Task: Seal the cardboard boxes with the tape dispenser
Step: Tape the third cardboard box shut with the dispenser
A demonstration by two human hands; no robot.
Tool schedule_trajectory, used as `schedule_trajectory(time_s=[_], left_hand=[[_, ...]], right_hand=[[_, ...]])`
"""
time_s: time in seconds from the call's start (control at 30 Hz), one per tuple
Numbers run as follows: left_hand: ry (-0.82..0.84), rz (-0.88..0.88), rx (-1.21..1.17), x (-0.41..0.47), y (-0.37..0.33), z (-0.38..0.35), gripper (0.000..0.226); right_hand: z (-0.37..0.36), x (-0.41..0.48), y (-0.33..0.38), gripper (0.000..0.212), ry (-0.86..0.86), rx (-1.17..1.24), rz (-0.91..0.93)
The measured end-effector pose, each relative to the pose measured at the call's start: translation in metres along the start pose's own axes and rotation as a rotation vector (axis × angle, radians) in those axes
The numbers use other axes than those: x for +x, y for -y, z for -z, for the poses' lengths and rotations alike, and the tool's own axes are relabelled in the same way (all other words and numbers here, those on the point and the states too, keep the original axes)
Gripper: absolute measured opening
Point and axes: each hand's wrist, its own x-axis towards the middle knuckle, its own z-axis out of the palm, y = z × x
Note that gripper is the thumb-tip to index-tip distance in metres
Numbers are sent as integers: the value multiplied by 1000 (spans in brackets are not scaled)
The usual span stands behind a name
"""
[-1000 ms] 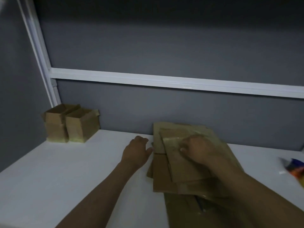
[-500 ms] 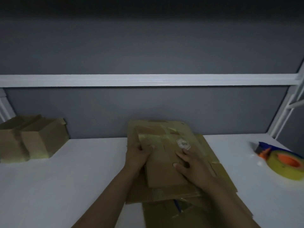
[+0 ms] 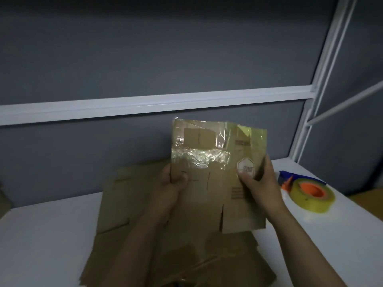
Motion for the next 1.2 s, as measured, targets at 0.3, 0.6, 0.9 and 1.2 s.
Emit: schedule_trajectory(time_s=[0.3, 0.6, 0.9, 1.2], left_hand=[[-45, -84, -39, 24, 0, -98, 45], [-316, -91, 50, 21, 15, -212, 12], [-231, -44, -10, -6, 29, -226, 39], [-92, -103, 118, -20, 33, -205, 32]], right_hand=[[87, 93, -74, 45, 63, 272, -116], [147, 170, -95, 74, 424, 97, -9], [132, 167, -84, 116, 635, 335, -239], [102, 165, -38, 59, 567, 437, -251]])
